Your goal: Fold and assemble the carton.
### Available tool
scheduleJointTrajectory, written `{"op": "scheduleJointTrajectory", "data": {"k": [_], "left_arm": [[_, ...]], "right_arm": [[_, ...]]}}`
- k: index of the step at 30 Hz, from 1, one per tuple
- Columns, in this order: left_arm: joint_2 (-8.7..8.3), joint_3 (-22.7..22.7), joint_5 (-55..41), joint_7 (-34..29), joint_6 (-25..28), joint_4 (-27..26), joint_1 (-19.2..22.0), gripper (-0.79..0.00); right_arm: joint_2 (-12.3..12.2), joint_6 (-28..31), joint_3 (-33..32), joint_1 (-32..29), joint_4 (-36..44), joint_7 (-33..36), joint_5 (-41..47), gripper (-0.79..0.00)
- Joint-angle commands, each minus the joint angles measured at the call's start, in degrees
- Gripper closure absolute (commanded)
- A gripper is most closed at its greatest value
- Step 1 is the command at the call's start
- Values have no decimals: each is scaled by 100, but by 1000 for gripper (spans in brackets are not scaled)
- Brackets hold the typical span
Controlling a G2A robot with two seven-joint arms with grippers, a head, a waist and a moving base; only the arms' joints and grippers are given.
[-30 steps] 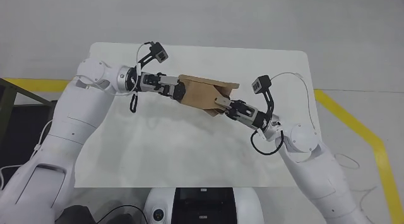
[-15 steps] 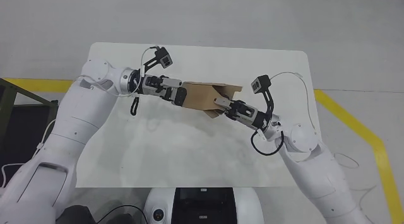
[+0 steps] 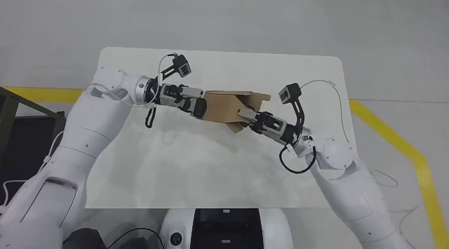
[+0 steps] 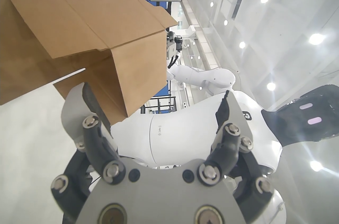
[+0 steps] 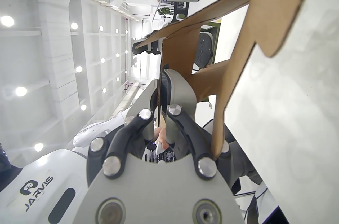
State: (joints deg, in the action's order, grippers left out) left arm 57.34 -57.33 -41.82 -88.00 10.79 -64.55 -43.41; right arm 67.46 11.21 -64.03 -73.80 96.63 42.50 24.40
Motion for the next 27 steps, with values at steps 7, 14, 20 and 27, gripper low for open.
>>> {"op": "scheduleJointTrajectory", "data": {"k": [7,14,20,27], "left_arm": [[55,54,-377,0,-146,26,2,-785],[99,63,-763,0,-348,162,-11,-785],[129,91,-922,0,-400,198,-34,-785],[135,105,-975,0,-400,170,-56,-456]], "right_arm": [[15,34,44,-14,-10,-10,29,0],[26,100,30,-36,-15,-58,86,0],[40,146,34,-40,-45,-95,171,0],[59,154,54,-37,-120,-91,316,0]]}}
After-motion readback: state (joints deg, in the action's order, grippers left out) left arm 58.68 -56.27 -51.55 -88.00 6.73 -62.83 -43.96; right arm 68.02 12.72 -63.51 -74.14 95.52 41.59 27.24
